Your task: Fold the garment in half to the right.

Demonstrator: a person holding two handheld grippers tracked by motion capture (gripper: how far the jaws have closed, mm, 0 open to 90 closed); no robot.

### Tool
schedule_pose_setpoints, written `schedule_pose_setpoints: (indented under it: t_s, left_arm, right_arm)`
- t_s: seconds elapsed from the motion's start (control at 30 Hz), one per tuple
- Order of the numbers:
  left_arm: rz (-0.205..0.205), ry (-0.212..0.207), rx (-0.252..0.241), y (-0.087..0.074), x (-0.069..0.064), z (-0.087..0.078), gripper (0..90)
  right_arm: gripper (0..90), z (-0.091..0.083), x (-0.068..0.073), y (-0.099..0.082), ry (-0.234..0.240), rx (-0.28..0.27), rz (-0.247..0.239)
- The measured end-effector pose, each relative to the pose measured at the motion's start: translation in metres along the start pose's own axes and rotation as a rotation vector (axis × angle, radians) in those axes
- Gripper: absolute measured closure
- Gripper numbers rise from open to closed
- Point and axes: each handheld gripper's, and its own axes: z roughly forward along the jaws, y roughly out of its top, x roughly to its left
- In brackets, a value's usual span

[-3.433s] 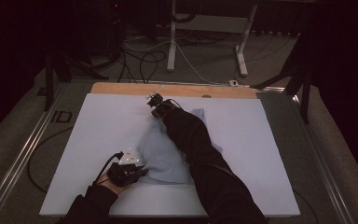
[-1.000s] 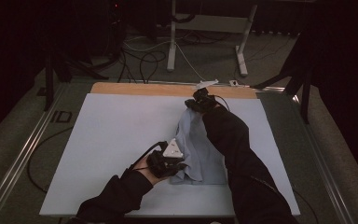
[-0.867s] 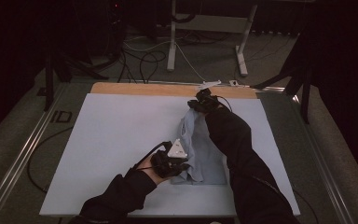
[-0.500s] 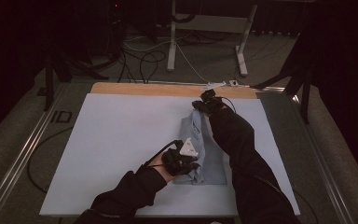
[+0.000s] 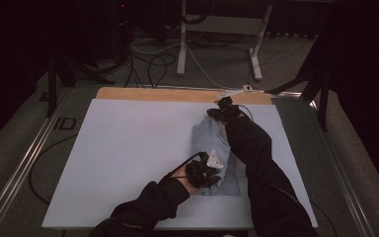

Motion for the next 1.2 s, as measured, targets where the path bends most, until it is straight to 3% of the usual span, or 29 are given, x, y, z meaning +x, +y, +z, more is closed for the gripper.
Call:
schedule_pose_setpoints:
  t_s: [0.13, 0.27, 0.47, 0.53, 0.6, 0.63, 0.7, 0.77, 0.83, 0.9, 1.0, 1.2]
  left_arm:
    - [-0.026, 0.005, 0.0, 0.0, 0.0, 0.004, 82.6]
    - [-0.053, -0.005, -0.002, 0.001, 0.002, 0.008, 82.4]
    - [-0.081, -0.006, -0.019, 0.004, 0.002, 0.013, 81.5]
    - [-0.099, -0.025, -0.02, 0.005, 0.004, 0.017, 81.0]
    - [-0.11, -0.039, -0.022, 0.006, 0.005, 0.02, 80.7]
    - [-0.11, -0.039, -0.022, 0.006, 0.005, 0.02, 80.5]
    - [-0.114, -0.057, -0.036, 0.008, 0.003, 0.024, 79.0]
    - [-0.108, -0.085, -0.04, 0.009, 0.001, 0.026, 73.4]
    - [-0.104, -0.113, -0.039, 0.01, -0.003, 0.03, 68.1]
    - [-0.096, -0.133, -0.037, 0.012, -0.006, 0.032, 63.5]
    - [-0.086, -0.154, -0.035, 0.013, -0.01, 0.034, 59.8]
    - [-0.048, -0.166, -0.028, 0.015, -0.016, 0.031, 55.3]
  right_arm:
    - [83.7, 0.008, 0.0, 0.003, 0.034, -0.013, 0.01]
    - [83.3, 0.017, 0.001, 0.004, 0.039, 0.015, -0.002]
    - [82.9, 0.019, -0.003, 0.005, 0.054, 0.006, 0.007]
    - [76.3, 0.023, -0.004, 0.006, 0.067, 0.018, 0.006]
    - [59.3, 0.024, -0.003, 0.004, 0.07, 0.025, 0.002]
    - [59.3, 0.024, -0.003, 0.004, 0.07, 0.025, 0.002]
    - [36.7, 0.018, -0.006, 0.004, 0.072, 0.036, -0.001]
    - [24.5, 0.011, -0.01, 0.004, 0.057, 0.031, 0.01]
    - [13.7, 0.002, -0.016, 0.003, 0.077, 0.017, 0.031]
    - [11.6, -0.006, -0.021, 0.003, 0.057, 0.006, 0.049]
    - [9.9, -0.019, -0.025, 0.002, 0.064, -0.008, 0.066]
    - [9.9, -0.037, -0.023, -0.002, 0.062, -0.045, 0.07]
